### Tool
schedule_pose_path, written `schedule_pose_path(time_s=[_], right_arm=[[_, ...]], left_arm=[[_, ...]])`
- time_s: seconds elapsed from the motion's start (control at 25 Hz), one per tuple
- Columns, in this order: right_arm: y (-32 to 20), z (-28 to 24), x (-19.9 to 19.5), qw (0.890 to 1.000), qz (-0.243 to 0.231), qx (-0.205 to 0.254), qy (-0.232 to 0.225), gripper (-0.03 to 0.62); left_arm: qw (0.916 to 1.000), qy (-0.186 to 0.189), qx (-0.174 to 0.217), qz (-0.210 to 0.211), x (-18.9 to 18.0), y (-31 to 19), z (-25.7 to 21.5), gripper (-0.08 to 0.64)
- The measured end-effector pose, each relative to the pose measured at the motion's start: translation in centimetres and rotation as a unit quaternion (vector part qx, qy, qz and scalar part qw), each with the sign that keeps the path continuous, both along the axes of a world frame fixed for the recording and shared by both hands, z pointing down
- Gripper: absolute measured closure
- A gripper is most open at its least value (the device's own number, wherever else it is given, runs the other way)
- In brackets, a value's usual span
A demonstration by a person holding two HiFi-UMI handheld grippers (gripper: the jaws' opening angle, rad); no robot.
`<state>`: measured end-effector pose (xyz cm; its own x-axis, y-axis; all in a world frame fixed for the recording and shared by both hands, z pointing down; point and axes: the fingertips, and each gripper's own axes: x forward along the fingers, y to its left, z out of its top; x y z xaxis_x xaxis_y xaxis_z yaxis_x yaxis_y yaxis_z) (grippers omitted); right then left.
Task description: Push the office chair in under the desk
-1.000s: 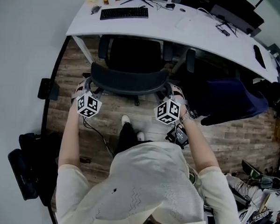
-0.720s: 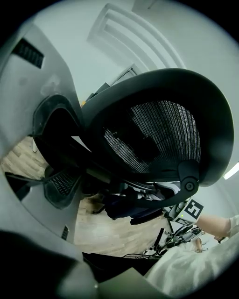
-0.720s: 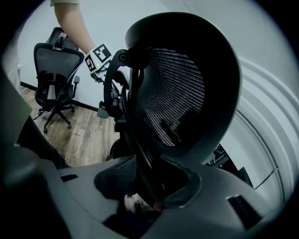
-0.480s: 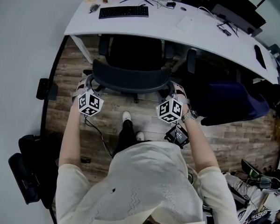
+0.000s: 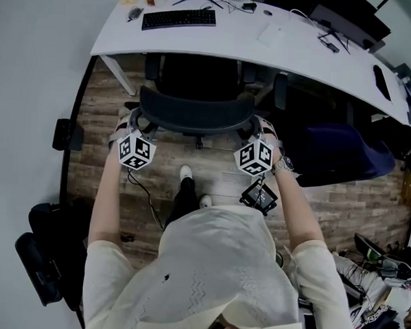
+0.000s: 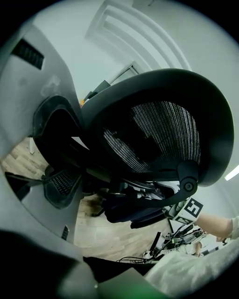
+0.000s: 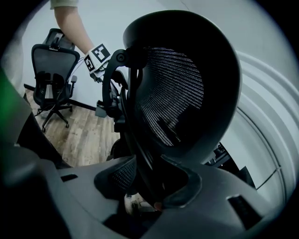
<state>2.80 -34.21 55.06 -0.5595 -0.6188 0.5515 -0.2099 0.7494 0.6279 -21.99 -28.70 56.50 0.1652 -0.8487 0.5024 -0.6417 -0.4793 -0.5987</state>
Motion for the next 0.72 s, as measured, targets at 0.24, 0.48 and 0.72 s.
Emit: schedule_pose_path(time_s=[0.24,0.48,0.72], right_arm=[[-1.7,-0.1,-0.3,1.0,0.004,0.003,-0.002,0.431],[-3.0,-0.1,-0.8,1.0,0.003,0.005,-0.002,0.431],[-4.4,-0.1,-0.8,1.0,-0.001,0.002,-0.004,0.431]], left_arm=[[1.0,-0.001,-0.002,0.003,-0.4,-2.1,0.0,0.353],[0.9998,0.003,-0.014,0.012,-1.0,-3.9,0.0,0.353],[0.9979,0.027,-0.047,0.035,-1.0,-5.0,-0.3,0.364]])
